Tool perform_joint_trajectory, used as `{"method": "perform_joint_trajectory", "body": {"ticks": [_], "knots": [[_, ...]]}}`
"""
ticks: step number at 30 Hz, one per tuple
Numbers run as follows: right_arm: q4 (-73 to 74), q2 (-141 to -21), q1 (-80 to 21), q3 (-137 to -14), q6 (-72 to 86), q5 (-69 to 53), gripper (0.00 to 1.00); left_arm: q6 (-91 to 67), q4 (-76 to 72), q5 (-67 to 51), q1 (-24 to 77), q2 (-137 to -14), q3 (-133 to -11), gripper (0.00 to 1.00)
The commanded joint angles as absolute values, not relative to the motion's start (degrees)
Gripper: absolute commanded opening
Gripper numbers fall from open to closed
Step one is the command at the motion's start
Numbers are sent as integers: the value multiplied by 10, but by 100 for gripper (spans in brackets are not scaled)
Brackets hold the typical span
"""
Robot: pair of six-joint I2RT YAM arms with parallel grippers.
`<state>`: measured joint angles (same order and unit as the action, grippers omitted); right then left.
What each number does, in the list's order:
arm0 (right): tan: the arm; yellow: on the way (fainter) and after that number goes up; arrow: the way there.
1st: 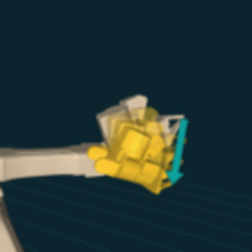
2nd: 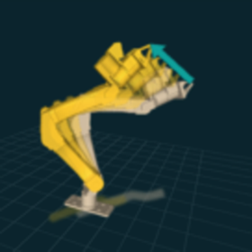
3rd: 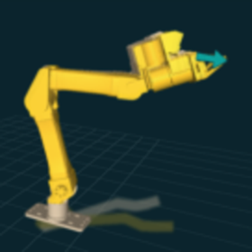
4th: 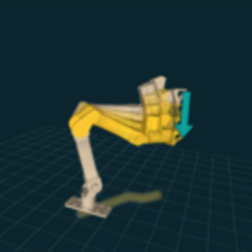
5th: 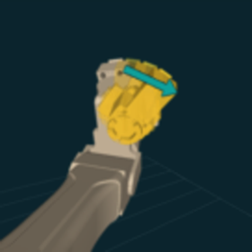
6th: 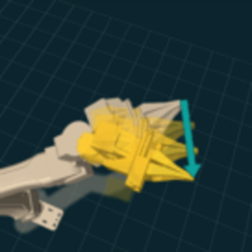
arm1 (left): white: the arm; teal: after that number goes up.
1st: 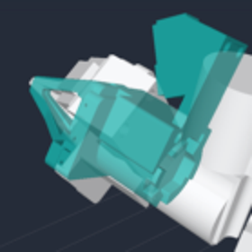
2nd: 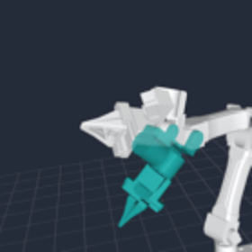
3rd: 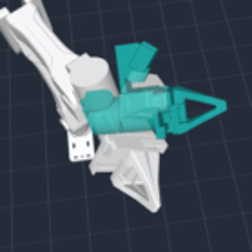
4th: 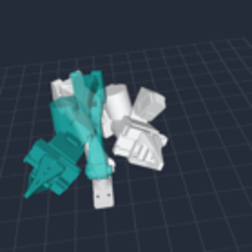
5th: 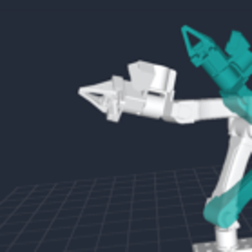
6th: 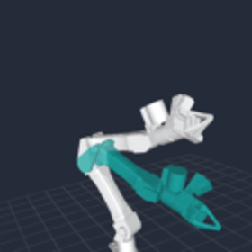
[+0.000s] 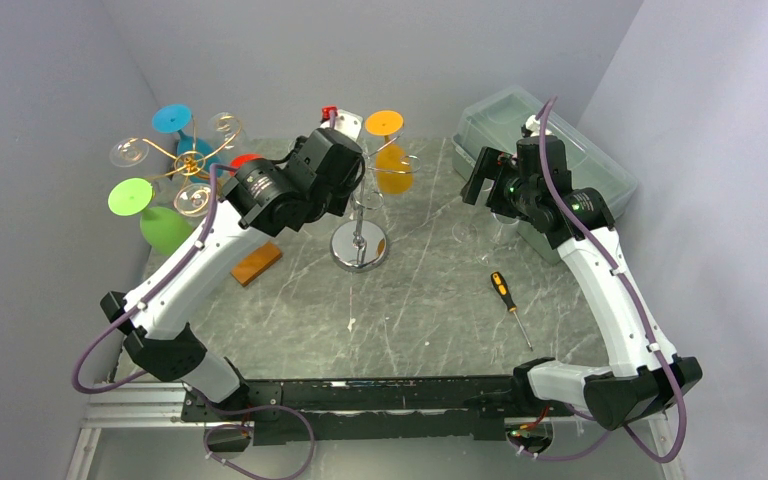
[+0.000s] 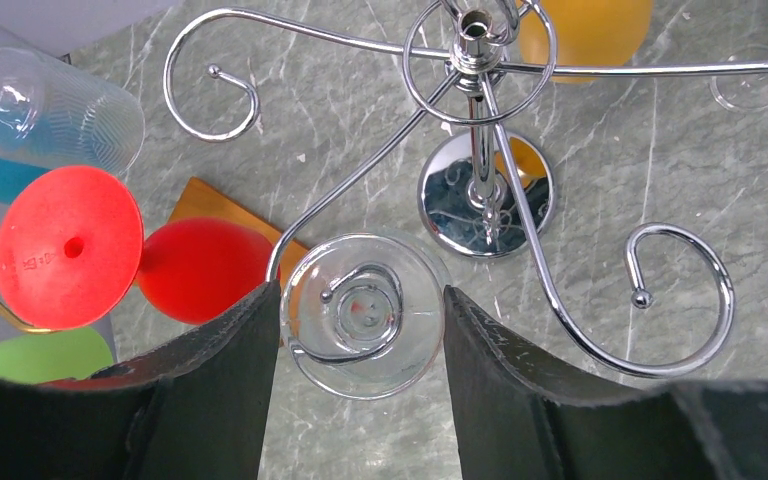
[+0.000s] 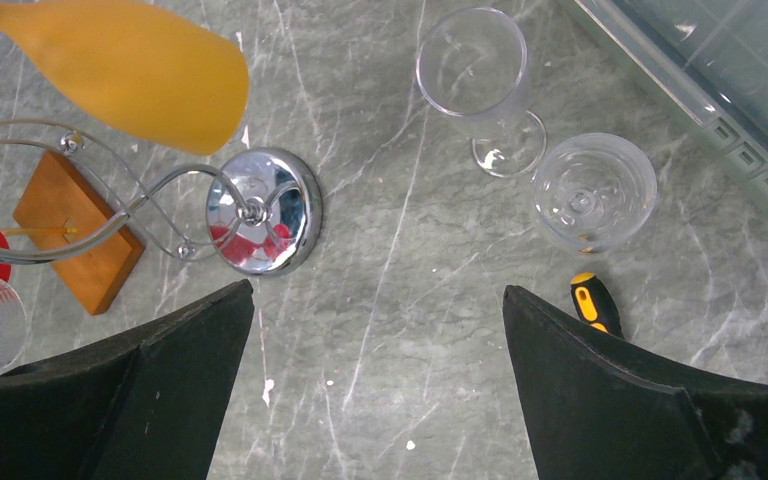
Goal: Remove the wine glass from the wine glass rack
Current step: Pick up the wine glass from the wine rack.
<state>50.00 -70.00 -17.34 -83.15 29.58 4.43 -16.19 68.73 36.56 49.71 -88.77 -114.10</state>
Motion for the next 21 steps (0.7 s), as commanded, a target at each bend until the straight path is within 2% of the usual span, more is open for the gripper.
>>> {"method": "perform_joint_trajectory", "body": {"ticks": [1, 21], "knots": [[479, -684, -175, -833, 299, 49, 98, -167, 679, 377, 500, -861, -1177, 42], [476, -686, -176, -834, 298, 44, 98, -176, 675, 441, 500, -853, -1167, 33]]}}
